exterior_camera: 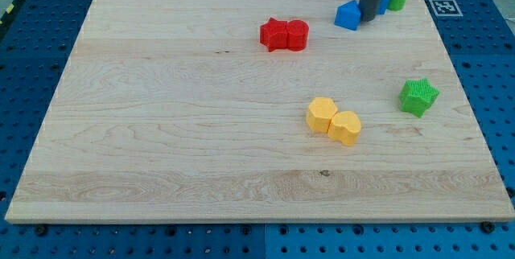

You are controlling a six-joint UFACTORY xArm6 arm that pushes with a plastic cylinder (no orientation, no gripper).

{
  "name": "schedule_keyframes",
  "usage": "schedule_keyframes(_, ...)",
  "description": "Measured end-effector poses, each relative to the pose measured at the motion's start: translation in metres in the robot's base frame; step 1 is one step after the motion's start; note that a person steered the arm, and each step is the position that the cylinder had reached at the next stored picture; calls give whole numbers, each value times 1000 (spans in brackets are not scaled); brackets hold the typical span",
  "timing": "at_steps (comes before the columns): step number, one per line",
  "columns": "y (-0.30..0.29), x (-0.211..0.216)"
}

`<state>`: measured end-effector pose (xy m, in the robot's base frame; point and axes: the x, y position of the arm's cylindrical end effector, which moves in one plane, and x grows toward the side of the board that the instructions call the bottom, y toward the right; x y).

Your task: Separate the blue cube and green circle

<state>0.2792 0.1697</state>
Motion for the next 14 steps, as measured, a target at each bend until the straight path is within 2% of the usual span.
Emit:
schedule_keyframes(1,-30,0)
schedule_keyframes(2,-26,9)
schedule_keyframes(3,13,27)
schedule_keyframes(6,78,25)
schedule_keyframes(8,112,-32)
schedule_keyframes(10,110,-88)
schedule_keyframes(12,62,-82)
schedule_keyframes(14,65,-53)
